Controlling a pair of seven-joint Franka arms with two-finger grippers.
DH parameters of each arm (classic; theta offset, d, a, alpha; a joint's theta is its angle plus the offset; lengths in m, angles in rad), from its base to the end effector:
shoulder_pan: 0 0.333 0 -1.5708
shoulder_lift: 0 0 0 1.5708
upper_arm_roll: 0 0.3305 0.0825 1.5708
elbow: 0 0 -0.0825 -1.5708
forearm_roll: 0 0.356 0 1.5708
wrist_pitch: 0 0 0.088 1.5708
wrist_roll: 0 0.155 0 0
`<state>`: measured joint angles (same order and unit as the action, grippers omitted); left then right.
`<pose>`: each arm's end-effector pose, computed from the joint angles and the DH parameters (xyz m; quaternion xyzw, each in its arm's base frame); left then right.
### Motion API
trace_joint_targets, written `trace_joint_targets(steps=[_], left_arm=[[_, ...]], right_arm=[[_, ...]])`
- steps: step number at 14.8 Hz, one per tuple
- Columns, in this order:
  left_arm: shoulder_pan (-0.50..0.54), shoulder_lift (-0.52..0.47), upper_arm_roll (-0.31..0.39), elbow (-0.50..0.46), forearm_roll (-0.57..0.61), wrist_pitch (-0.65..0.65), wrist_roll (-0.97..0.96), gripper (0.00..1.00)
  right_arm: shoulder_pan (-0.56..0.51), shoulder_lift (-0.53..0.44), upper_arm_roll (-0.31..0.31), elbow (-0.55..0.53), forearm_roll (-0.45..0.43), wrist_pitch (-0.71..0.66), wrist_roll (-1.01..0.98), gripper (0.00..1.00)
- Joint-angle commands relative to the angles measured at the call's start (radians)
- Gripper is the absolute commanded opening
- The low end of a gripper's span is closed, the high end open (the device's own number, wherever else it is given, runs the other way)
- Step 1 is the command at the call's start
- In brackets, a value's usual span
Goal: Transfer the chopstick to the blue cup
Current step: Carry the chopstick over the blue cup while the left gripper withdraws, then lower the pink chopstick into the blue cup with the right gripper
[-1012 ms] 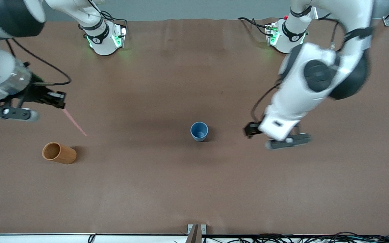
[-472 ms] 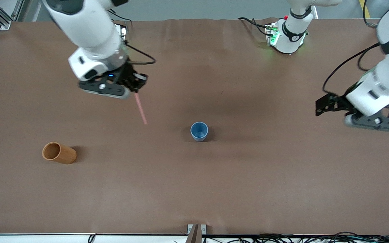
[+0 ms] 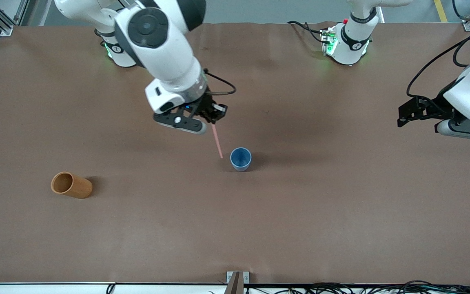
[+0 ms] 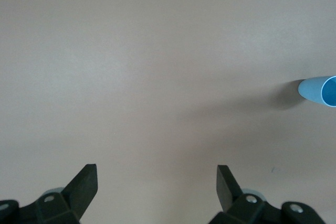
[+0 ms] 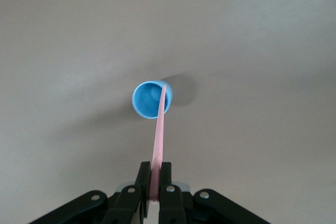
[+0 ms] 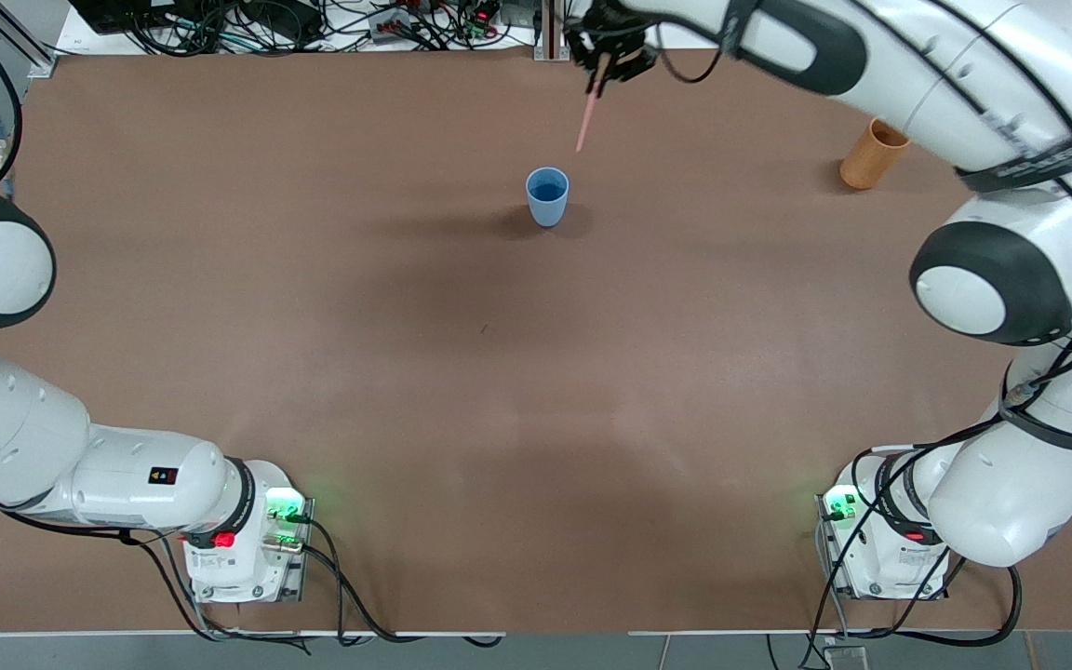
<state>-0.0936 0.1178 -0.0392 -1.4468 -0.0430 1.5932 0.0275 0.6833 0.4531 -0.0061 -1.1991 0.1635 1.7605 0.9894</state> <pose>0.5629 -0.0805 0.5840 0.9964 -0.0797 0.0131 0.0245 0.5193 0.4470 0.5045 -0.9816 0.1653 0.0226 0.0934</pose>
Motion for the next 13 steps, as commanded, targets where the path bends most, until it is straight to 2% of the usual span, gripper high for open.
trace_joint_targets(steps=[1,8,10,13], left_arm=[[0.006,-0.032,-0.001,-0.027,-0.002,0.008,-0.001,1.0],[0.006,-0.03,0.005,-0.02,0.002,-0.012,0.002,1.0],[-0.006,-0.029,-0.005,-0.012,0.041,-0.024,-0.02,1.0],[0.006,-0.043,-0.057,-0.018,0.038,-0.025,-0.066,1.0]], right_arm=[[0.033,0.05,-0.011,0.033,0.011,0.03,0.032,0.02],[0.065,0.114,-0.012,0.023,0.008,0.114,0.037,0.02],[0.067,0.13,-0.012,0.023,0.002,0.128,0.037,0.02],[0.09,0.145,-0.014,-0.007,-0.031,0.16,0.038,0.03]])
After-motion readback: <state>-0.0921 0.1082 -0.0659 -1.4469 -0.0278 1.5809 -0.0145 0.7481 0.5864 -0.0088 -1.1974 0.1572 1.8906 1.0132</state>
